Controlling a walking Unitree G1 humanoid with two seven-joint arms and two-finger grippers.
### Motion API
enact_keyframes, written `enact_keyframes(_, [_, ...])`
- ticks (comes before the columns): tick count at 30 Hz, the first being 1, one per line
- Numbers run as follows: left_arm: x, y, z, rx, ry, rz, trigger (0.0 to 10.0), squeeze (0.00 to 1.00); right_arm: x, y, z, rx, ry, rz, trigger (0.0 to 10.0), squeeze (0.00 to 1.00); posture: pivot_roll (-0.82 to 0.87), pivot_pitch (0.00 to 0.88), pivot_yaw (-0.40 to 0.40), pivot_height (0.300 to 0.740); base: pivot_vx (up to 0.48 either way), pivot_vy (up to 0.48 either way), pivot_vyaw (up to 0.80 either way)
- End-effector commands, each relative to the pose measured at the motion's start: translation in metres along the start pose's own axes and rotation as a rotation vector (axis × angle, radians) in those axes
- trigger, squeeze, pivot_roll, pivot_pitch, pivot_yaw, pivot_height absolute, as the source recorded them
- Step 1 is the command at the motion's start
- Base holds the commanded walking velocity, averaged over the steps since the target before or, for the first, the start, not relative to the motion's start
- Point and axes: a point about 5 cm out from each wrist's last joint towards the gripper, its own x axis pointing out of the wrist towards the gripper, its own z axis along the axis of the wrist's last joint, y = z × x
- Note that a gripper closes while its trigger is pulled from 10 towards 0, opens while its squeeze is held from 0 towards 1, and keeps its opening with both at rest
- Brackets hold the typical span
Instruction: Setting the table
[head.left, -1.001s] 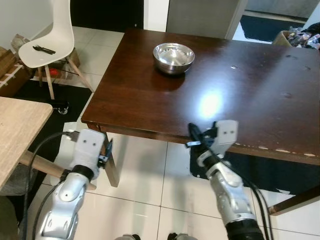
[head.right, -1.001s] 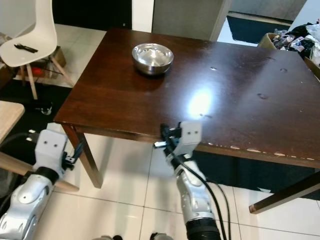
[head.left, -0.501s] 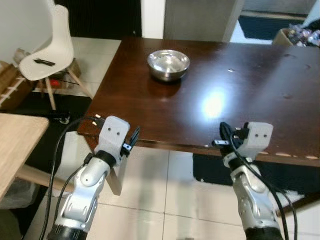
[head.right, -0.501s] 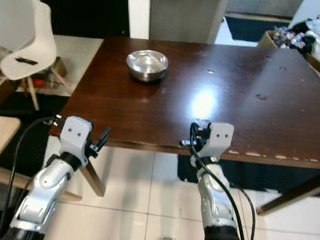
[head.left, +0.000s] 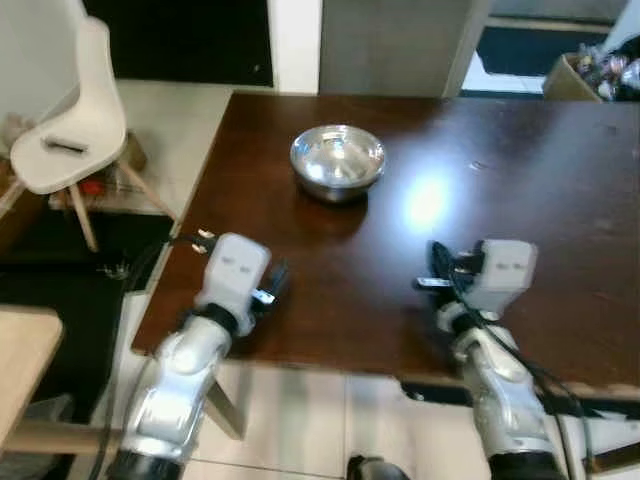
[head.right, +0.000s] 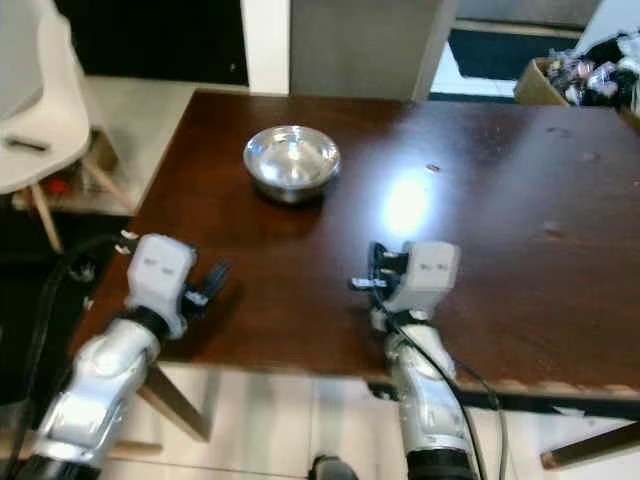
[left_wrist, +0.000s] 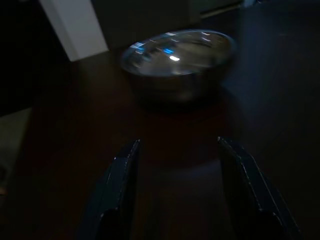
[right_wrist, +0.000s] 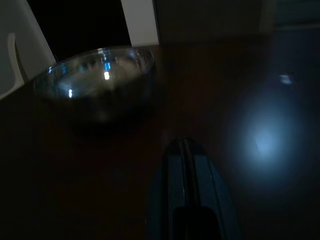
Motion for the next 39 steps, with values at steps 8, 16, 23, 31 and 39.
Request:
enact_keyframes(8, [-0.004,-0.002,-0.007,0.008,0.038,-0.021,10.0,0.00,0.003,0.004,-0.002,0.014,0.010,0.010,10.0,0.00,-0.07,0.015,0.072,0.740,0.455,0.000,0.00])
enact_keyframes(16, [-0.009,0.000,-0.006,0.004,0.036,-0.031,10.0,0.00,0.007,0.008,0.007,-0.026,-0.022,0.049,10.0,0.00,-0.06,0.013,0.067,0.740,0.000,0.000,0.00])
enact_keyframes(23, [-0.014,0.008,-0.003,0.070,0.031,-0.096,10.0,0.00,0.013,0.003,0.025,-0.071,-0.067,-0.031,10.0,0.84,-0.06,0.013,0.062,0.740,0.000,0.000,0.00])
enact_keyframes(31, [-0.011,0.010,-0.001,0.072,0.030,-0.095,10.0,0.00,0.020,-0.022,0.027,-0.148,-0.021,-0.183,10.0,1.00,-0.05,0.009,0.065,0.740,0.000,0.000,0.00])
enact_keyframes(39, [-0.008,0.009,0.010,0.135,0.005,-0.207,10.0,0.00,0.045,-0.019,0.021,-0.070,0.162,-0.066,10.0,1.00,-0.05,0.017,0.071,0.740,0.000,0.000,0.00])
